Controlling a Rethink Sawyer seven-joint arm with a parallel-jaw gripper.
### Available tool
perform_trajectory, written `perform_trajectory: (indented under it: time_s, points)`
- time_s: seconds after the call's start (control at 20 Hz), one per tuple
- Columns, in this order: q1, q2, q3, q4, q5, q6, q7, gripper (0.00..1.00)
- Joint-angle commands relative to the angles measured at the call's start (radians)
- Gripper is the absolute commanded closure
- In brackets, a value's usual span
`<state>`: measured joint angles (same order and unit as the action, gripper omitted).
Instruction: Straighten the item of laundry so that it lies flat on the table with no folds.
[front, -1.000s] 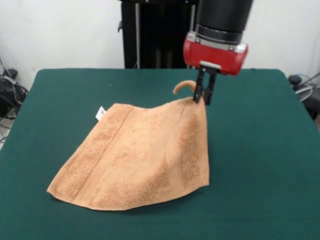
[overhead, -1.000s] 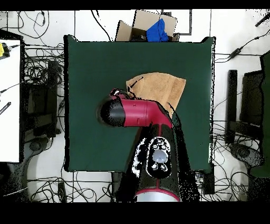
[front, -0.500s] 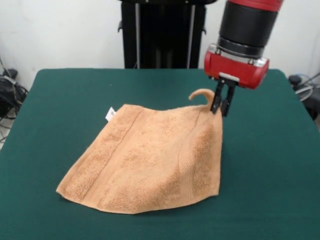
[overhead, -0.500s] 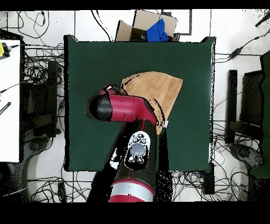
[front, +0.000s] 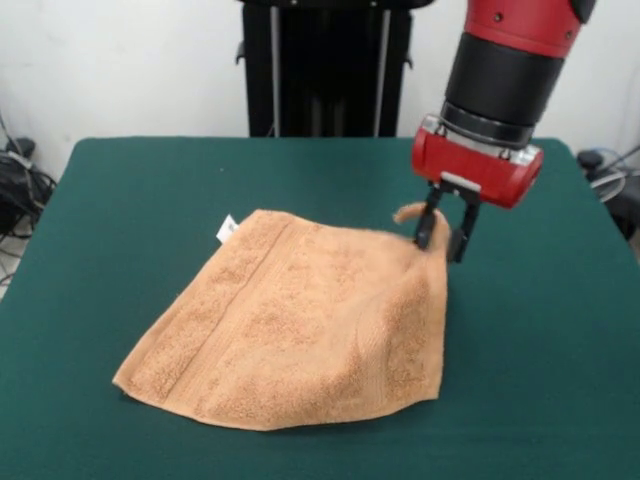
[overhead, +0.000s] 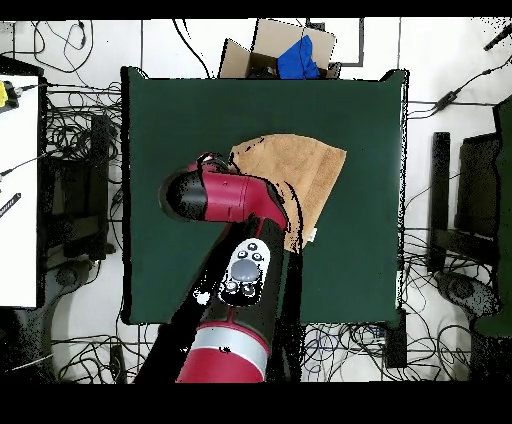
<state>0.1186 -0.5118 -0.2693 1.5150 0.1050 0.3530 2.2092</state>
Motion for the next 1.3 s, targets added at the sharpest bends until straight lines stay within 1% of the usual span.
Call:
perform_trajectory:
  time_s: [0.05, 0.35, 0.9, 1.1, 1.3]
  points:
    - [0.02, 0.063, -0.04, -0.023, 0.075, -0.087, 0.264, 0.0]
    - [0.027, 0.072, -0.046, -0.036, 0.114, -0.063, 0.253, 0.0]
    - [0.026, 0.049, -0.042, -0.009, 0.132, -0.064, 0.215, 0.0]
    - [0.003, 0.042, -0.026, -0.002, 0.124, -0.076, 0.196, 0.0]
    - [-0.026, 0.064, -0.007, -0.003, 0.115, -0.117, 0.183, 0.0]
